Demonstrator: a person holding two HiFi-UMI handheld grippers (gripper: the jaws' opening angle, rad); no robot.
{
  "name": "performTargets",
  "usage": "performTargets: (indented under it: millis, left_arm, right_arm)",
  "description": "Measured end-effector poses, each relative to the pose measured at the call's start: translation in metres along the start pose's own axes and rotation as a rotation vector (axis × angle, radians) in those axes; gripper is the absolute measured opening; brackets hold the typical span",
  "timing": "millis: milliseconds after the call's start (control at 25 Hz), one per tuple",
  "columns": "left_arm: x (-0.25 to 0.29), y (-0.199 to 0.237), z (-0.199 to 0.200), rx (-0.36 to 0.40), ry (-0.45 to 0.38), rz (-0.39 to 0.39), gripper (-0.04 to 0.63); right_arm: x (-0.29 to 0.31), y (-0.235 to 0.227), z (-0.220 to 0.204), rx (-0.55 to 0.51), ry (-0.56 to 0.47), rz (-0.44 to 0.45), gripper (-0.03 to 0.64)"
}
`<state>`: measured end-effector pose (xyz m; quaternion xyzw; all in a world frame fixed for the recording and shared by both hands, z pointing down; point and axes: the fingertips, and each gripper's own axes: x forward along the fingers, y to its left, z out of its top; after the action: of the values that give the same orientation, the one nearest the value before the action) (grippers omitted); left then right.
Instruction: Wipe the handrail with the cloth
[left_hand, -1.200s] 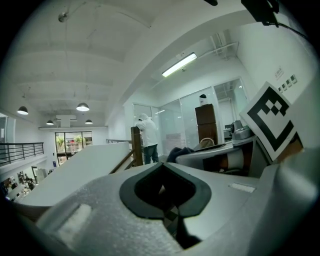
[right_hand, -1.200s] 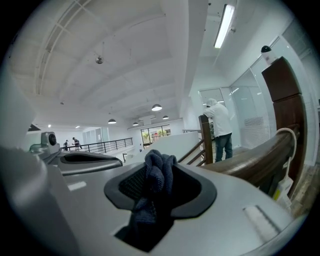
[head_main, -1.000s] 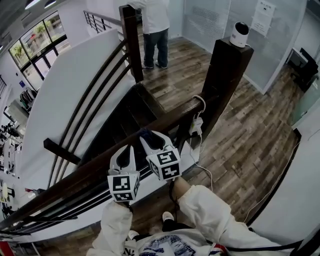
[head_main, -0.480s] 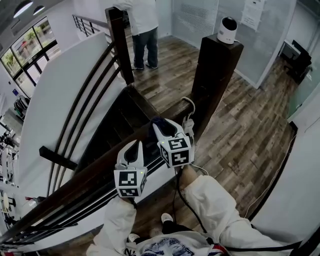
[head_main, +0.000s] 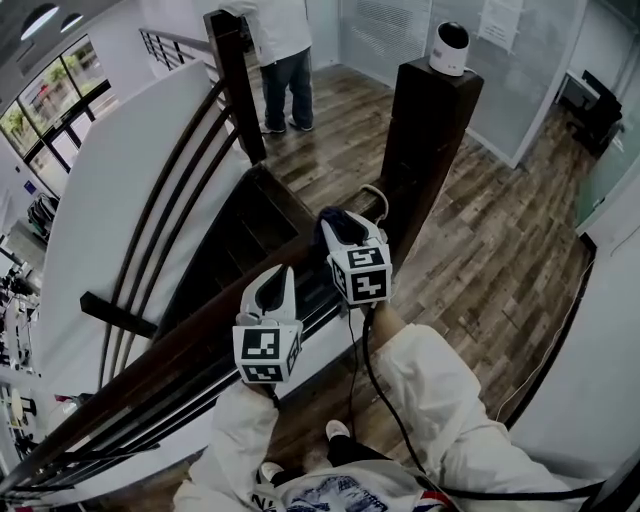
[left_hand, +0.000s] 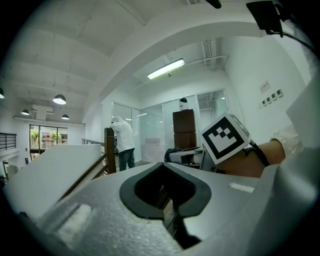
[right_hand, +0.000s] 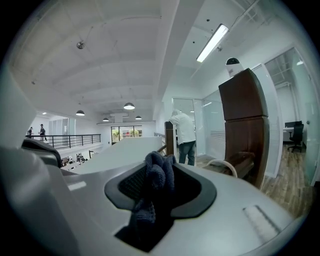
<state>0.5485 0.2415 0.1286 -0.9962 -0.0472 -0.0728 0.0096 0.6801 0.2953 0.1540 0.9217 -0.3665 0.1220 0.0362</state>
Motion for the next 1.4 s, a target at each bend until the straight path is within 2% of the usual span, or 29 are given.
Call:
performTargets:
  millis: [120,320,520,680,840,1080,1240,1400]
  left_arm:
    - [-0.01,0.0,0.003,0.007,-0.007,0.002,0.0]
    - [-0.053,0.016,0.001,0.018,0.002,0.054,0.0]
    - [-0.108,0.05,-0.009,0.009,0.006,0.132,0.0]
    - [-0.166,0.083,-0.015,0.018,-0.013,0.217,0.0]
    - [-0.255,0.128,-0.026,0.012,-0.015,0.331,0.0]
    - [-0.409,0.199,-0.057,-0.008,-0.011,0.568,0.0]
    - [-0.521,0.244,-0.093,-0.052,0.017,0.75,0.0]
    - [-0.626,0.277,-0.138,-0.106,0.061,0.891,0.0]
  right_arm:
    - [-0.002,0.001,0.001,0.005,-0.005,-0.012,0.144]
    - [-0.022,0.012,0.012,0.032,-0.045,-0.028,0.141]
    - [-0.054,0.081,0.022,0.004,-0.12,0.042,0.141]
    - [-0.078,0.172,0.027,-0.008,-0.162,0.166,0.141]
    - [-0.105,0.29,0.021,-0.041,-0.178,0.319,0.141]
    - [-0.146,0.467,-0.005,-0.083,-0.172,0.574,0.14]
    - [-0.176,0.579,-0.034,-0.113,-0.14,0.748,0.14]
    - [-0.201,0.68,-0.079,-0.15,-0.071,0.879,0.14]
